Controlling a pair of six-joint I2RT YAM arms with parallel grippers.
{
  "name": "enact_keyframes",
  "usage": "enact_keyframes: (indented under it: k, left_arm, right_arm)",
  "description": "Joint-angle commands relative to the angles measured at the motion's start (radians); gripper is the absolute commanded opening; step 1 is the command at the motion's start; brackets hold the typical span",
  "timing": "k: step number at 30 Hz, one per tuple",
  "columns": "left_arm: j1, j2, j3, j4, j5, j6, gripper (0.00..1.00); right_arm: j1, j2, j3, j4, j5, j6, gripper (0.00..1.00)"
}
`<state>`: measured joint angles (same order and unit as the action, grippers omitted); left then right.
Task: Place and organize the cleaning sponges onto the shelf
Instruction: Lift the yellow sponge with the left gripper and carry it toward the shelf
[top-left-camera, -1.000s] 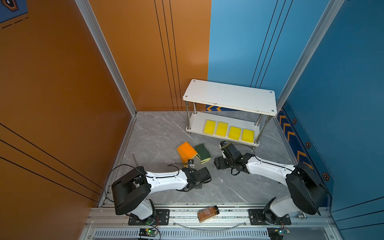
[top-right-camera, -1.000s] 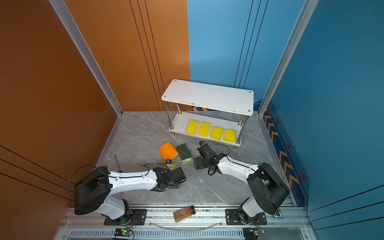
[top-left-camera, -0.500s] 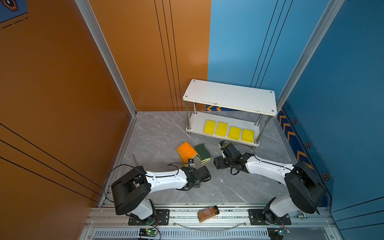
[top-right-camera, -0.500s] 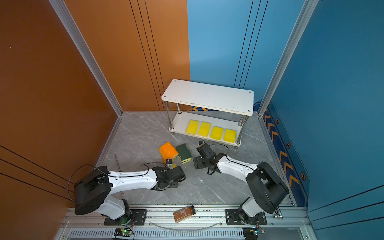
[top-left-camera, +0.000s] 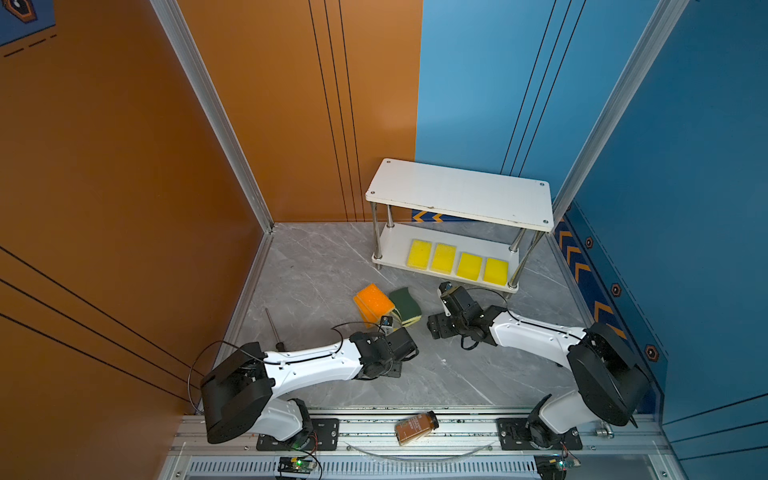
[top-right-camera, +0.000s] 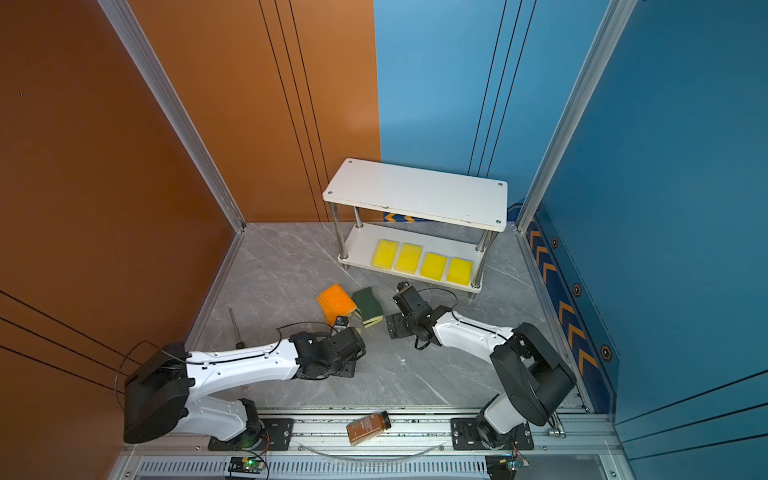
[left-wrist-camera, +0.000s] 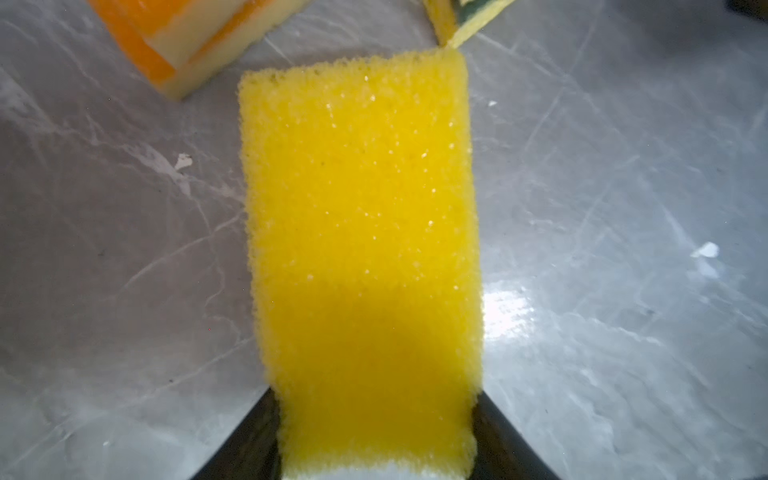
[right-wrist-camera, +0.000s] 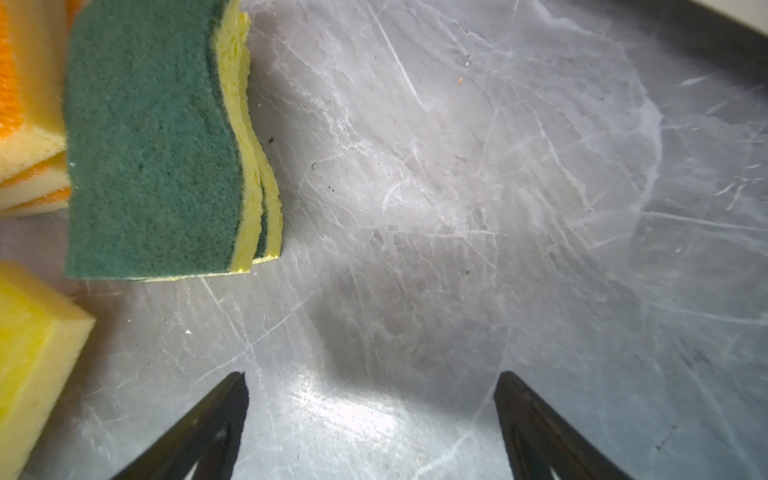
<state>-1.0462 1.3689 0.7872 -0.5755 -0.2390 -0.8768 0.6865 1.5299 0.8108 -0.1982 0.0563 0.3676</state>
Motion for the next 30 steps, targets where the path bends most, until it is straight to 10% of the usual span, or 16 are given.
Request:
enact_keyframes:
  k: [1,13,30]
  left_arm:
    - [-0.002,-0.066,0.063,-0.096,0.015,0.070,0.61]
    - [0.114,-0.180,0.233,-0.123,-0.080,0.248,0.62]
    - [0.365,0.120,0.494,0.042,0.010,0.681,0.61]
  right_arm:
    - [0.002,0.010,0.025,-0.003,0.007,0.005,0.92]
    - [0.001,0.036,0.040,-0.002,-0.014,-0.001,0.92]
    - [0.033,0.014,0.017,0.001,0.012,0.025,0.92]
